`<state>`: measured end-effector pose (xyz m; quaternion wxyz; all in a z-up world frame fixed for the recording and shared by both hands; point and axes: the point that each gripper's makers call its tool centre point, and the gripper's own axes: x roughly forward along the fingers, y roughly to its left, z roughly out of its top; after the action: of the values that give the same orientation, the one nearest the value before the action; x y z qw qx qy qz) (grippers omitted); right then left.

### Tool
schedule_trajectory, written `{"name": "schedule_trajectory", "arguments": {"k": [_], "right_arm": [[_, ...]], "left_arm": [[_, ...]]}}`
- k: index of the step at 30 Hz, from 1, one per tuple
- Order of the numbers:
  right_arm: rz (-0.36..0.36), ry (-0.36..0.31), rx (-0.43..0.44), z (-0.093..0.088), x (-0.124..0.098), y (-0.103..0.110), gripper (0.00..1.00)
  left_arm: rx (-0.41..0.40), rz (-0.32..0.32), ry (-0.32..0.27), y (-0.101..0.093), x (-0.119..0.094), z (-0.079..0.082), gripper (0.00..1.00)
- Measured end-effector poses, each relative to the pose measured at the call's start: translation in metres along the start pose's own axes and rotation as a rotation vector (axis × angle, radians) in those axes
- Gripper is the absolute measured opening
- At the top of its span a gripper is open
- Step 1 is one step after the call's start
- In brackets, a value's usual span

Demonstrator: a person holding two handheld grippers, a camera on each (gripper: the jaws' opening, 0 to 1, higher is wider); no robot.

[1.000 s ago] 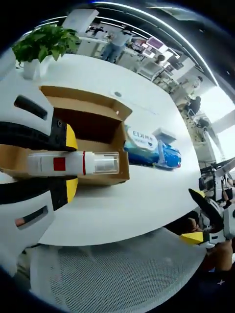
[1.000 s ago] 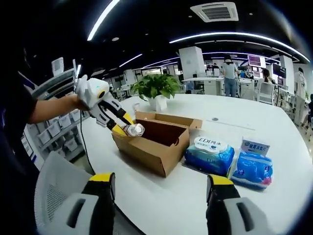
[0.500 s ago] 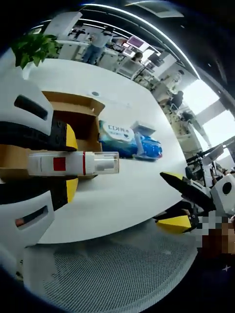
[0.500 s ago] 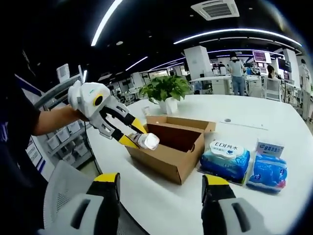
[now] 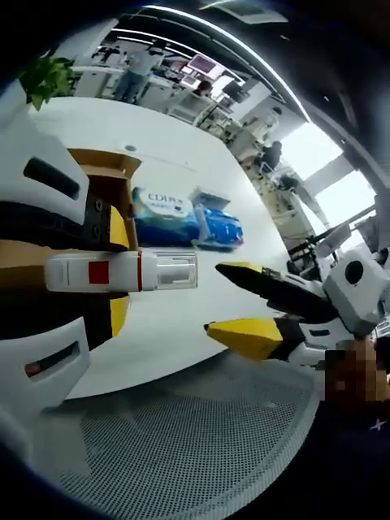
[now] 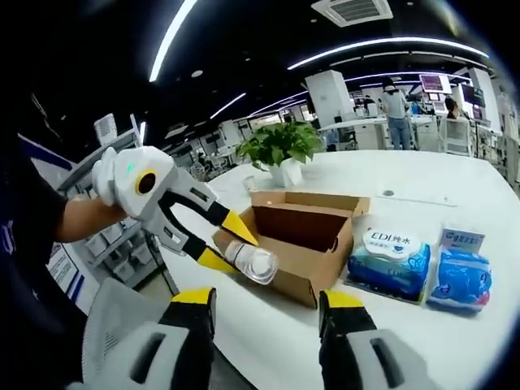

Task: Operate the shoe box by opening the lid, removing the specified soft item, and placing it in the target area until the item is outside and the box remains undamaged.

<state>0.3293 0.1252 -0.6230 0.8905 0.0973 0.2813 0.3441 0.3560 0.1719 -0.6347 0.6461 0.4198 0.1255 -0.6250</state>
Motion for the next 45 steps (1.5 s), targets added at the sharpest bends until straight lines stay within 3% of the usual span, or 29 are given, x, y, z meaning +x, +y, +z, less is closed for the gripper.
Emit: {"name": "schedule_trajectory", "arguments": {"k": [29, 45], "right_arm": [[0.064, -0.007, 0.241, 0.0, 0.016, 0.013, 0.23], [0.039, 0.008, 0.246, -0.003, 0.016, 0.012, 0.17]], "left_arm": [[0.114, 0.041, -0.113, -0.016, 0.006, 0.026, 0.18], [0.105, 0.046, -0.1, -0.018, 0.011, 0.024, 0.19]]}}
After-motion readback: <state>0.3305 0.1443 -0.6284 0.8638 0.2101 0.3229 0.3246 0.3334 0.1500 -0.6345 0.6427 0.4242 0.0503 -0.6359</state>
